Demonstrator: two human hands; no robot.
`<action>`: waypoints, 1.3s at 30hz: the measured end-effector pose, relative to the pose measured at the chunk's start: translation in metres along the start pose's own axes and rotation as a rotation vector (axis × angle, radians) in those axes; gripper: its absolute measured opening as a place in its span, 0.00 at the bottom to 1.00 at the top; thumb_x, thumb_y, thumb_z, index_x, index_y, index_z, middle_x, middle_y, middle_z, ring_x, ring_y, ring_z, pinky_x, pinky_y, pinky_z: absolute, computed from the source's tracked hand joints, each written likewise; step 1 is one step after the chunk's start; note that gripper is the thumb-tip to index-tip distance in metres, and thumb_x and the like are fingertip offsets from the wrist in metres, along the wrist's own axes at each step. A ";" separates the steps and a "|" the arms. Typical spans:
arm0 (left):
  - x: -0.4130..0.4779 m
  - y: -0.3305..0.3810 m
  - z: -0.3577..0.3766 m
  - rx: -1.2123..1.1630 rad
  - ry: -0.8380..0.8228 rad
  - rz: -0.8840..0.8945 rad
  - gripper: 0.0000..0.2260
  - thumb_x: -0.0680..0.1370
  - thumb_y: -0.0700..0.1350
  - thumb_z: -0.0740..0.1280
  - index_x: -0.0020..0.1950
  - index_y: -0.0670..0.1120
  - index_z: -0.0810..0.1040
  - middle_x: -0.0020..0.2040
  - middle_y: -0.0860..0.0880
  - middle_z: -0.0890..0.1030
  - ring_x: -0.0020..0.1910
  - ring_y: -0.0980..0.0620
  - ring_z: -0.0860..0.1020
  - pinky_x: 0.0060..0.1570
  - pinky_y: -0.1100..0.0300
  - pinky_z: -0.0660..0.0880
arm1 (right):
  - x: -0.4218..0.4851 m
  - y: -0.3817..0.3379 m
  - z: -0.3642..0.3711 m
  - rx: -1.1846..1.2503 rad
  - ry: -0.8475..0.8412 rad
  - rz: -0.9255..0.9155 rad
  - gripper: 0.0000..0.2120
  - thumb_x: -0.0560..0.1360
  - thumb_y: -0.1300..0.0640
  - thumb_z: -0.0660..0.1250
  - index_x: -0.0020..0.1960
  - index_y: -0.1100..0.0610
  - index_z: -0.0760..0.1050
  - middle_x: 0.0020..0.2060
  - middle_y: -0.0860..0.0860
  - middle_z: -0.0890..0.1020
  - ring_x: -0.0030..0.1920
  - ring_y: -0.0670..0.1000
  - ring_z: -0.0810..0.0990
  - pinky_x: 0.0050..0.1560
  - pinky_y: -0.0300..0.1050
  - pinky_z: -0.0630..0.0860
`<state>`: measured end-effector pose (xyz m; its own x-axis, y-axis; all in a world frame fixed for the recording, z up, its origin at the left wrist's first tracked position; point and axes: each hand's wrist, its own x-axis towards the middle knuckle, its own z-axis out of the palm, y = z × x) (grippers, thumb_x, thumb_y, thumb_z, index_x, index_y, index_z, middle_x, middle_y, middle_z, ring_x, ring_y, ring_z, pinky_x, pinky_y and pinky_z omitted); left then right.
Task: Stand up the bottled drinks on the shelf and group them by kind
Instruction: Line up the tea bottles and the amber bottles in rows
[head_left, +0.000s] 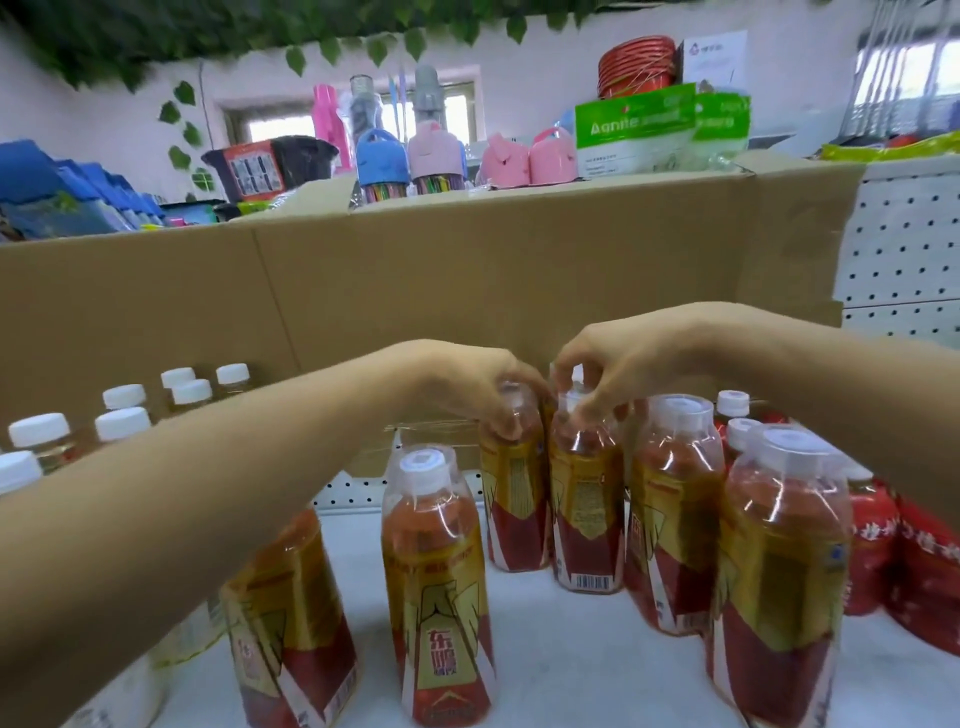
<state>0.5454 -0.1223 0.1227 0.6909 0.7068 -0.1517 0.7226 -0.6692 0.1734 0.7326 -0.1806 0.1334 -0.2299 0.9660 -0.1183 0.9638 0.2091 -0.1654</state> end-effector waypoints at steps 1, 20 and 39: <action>0.003 -0.002 -0.001 0.004 -0.020 0.011 0.20 0.76 0.47 0.73 0.67 0.58 0.75 0.61 0.53 0.80 0.54 0.53 0.81 0.58 0.54 0.78 | 0.000 0.001 0.000 0.008 -0.006 -0.001 0.17 0.71 0.47 0.76 0.57 0.46 0.75 0.44 0.53 0.86 0.41 0.53 0.87 0.48 0.53 0.83; 0.030 -0.051 0.001 0.282 0.242 -0.429 0.27 0.77 0.67 0.61 0.44 0.44 0.84 0.30 0.48 0.84 0.29 0.52 0.84 0.39 0.59 0.81 | 0.002 -0.002 -0.005 0.030 -0.044 -0.006 0.16 0.73 0.51 0.74 0.58 0.49 0.75 0.46 0.53 0.85 0.41 0.54 0.87 0.41 0.45 0.81; -0.054 -0.013 -0.011 -0.082 0.237 -0.120 0.33 0.68 0.72 0.63 0.67 0.55 0.74 0.62 0.54 0.80 0.57 0.54 0.79 0.60 0.50 0.77 | 0.003 -0.025 0.006 -0.167 0.121 0.044 0.25 0.73 0.35 0.68 0.41 0.59 0.78 0.32 0.53 0.85 0.32 0.54 0.85 0.38 0.48 0.81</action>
<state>0.4983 -0.1488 0.1396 0.5694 0.8203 0.0543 0.7882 -0.5635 0.2474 0.7072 -0.1841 0.1312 -0.1787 0.9839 -0.0021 0.9839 0.1787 0.0033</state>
